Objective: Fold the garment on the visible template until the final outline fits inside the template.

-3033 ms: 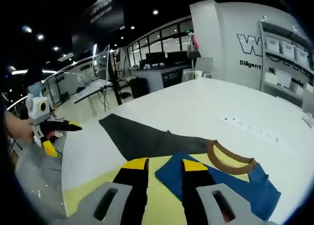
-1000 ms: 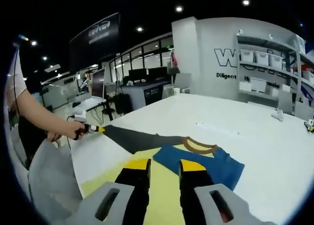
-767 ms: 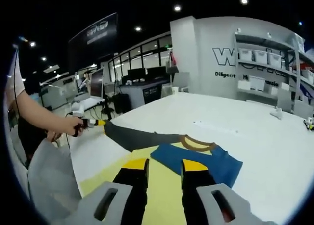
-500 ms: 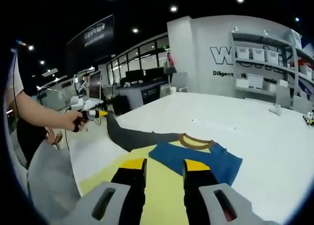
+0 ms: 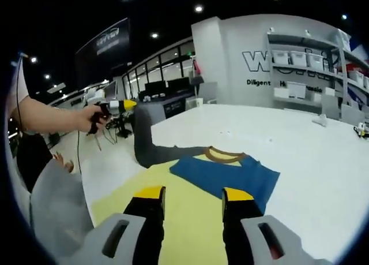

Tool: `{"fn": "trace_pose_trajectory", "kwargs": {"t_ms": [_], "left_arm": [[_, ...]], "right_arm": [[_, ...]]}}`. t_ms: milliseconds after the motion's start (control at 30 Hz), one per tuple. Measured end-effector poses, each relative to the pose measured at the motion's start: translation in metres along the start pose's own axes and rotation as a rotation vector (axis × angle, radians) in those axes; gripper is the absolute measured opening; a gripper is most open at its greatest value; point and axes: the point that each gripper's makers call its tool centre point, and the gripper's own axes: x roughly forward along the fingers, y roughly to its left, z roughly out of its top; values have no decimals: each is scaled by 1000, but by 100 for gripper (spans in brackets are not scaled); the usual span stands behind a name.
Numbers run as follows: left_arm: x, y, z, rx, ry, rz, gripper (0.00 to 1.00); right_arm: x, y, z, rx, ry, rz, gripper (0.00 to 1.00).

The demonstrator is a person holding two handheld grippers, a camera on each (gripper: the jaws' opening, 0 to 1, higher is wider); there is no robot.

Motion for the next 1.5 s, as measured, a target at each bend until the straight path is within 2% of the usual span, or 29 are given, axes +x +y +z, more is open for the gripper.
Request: {"fn": "trace_pose_trajectory", "kwargs": {"t_ms": [67,200,400,733,900,1100,1200,1500], "left_arm": [[11,-16,-4,7,13,-34,0],[29,-46,-14,19,43,-97,0],[53,-84,-36,39,95,-169,0],[91,-132,-72,48,171,-258,0],[110,-159,-103,68,228,-297,0],[129,-180,-140,86,282,-319,0],[142,-182,-160,91,302,-323,0],[152,-198,-206,105,377,-337,0]], "right_arm": [[-2,-2,-4,-10,4,3,37],[-6,0,-9,-29,16,27,47],[-11,-1,-17,-42,23,49,50],[-22,-8,-21,-40,13,75,53],[-30,-17,-25,-32,16,76,54],[-41,-27,-27,-40,30,75,55],[-46,-34,-27,-41,34,68,55],[-58,-49,-30,-54,52,61,55]]}}
